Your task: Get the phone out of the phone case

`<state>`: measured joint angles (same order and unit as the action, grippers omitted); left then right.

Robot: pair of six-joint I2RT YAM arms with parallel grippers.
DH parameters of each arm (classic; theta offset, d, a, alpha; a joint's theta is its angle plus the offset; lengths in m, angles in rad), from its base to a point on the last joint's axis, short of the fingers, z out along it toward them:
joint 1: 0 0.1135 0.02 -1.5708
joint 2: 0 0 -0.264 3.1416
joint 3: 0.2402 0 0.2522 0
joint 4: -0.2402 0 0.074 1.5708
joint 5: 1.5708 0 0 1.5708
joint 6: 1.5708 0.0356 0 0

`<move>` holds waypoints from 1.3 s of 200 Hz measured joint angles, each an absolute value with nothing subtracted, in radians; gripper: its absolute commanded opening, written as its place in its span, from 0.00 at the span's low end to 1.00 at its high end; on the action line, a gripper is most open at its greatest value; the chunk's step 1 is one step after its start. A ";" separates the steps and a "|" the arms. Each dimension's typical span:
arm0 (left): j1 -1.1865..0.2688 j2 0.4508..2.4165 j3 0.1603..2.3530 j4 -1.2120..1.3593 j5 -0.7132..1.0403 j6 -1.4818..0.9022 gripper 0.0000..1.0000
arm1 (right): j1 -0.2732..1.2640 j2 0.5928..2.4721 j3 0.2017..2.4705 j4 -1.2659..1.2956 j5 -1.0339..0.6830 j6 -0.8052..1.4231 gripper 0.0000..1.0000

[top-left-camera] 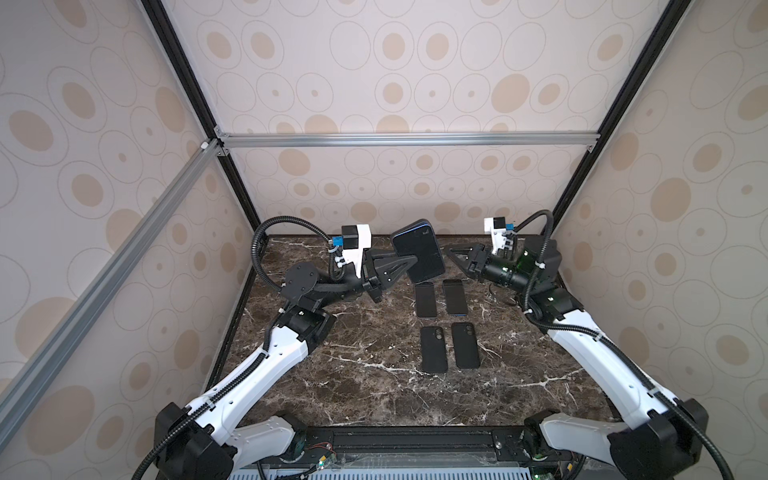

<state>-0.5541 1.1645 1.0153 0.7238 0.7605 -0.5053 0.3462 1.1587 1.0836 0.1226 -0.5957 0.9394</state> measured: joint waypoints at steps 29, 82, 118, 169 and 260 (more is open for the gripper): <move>-0.551 1.185 1.007 0.734 0.640 -0.590 0.00 | 0.347 1.129 1.045 0.168 -0.538 0.863 0.51; -0.551 1.227 0.893 0.863 0.388 -0.836 0.00 | 0.394 1.170 0.934 0.489 -0.469 0.939 0.57; -0.550 1.242 0.889 0.920 0.310 -0.935 0.00 | 0.453 1.210 0.923 0.712 -0.478 0.958 0.67; -0.551 1.246 0.889 1.036 0.278 -1.047 0.00 | 0.531 1.324 0.949 0.864 -0.548 0.961 0.67; -0.551 1.266 0.879 1.103 0.269 -1.116 0.00 | 0.593 1.433 1.066 1.008 -0.640 1.043 0.34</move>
<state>-0.5510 1.2659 0.8791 1.1027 0.2691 -1.1156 0.5926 1.4334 1.0660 1.0077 -0.6399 1.0428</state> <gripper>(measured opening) 0.112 0.368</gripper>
